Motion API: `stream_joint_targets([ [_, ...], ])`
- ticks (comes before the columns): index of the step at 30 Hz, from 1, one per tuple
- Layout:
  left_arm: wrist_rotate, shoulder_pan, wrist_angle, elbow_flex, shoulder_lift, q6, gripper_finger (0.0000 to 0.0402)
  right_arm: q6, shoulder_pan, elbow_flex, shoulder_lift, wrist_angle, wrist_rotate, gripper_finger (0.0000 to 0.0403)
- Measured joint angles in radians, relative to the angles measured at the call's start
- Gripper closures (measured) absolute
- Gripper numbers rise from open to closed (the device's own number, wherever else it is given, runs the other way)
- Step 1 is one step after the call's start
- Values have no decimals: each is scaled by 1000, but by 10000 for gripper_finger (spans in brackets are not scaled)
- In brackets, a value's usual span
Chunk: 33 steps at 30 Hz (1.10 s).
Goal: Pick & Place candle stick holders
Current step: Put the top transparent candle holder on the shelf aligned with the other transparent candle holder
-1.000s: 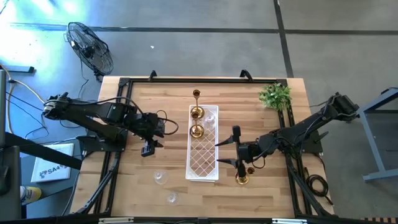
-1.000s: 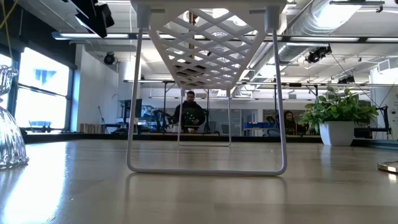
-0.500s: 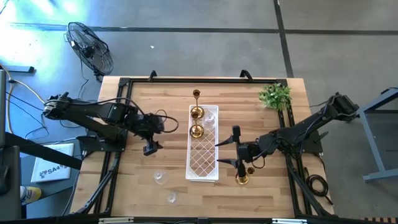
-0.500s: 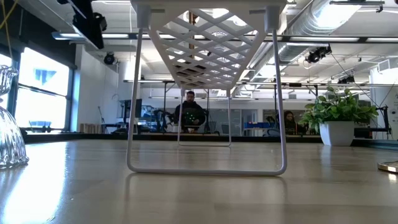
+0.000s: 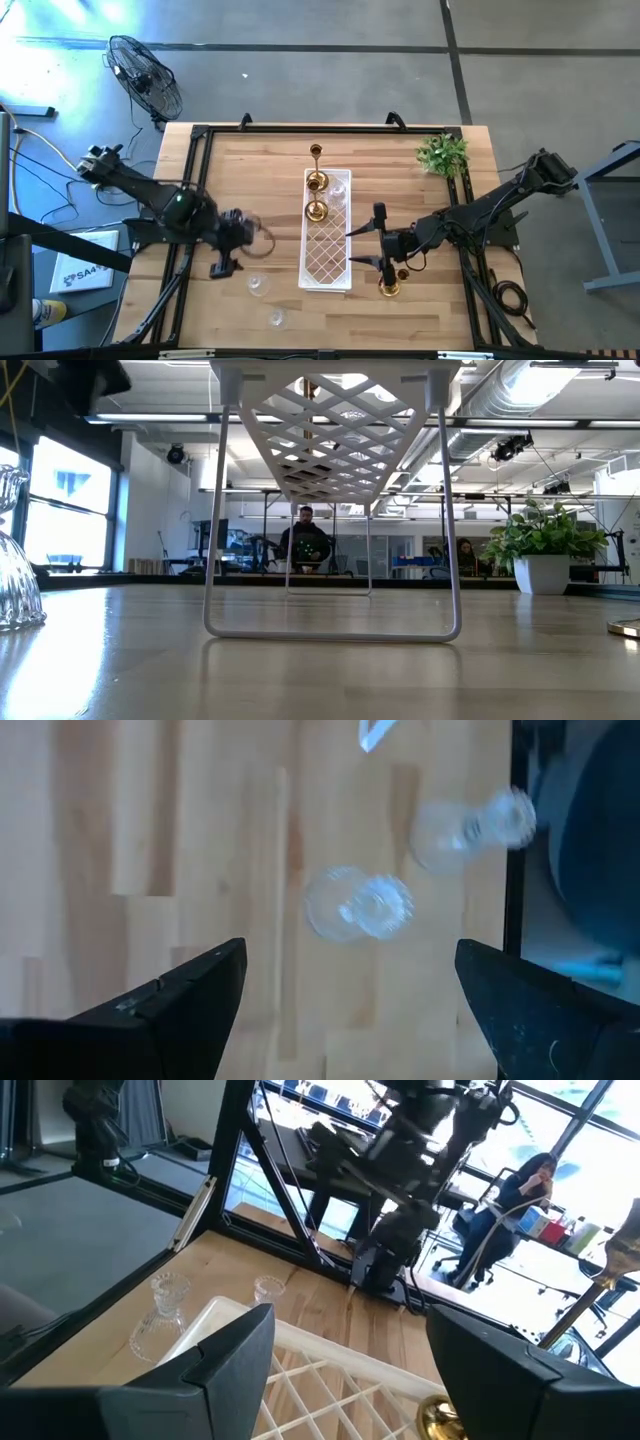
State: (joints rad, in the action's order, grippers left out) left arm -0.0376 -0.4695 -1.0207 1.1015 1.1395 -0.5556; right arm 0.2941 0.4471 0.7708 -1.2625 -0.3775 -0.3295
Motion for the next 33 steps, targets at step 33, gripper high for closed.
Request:
stream_joint_targets([
  [33, 116, -246, 181, 0, 293, 3, 48, 48, -2, 0, 0, 0, 23, 146],
])
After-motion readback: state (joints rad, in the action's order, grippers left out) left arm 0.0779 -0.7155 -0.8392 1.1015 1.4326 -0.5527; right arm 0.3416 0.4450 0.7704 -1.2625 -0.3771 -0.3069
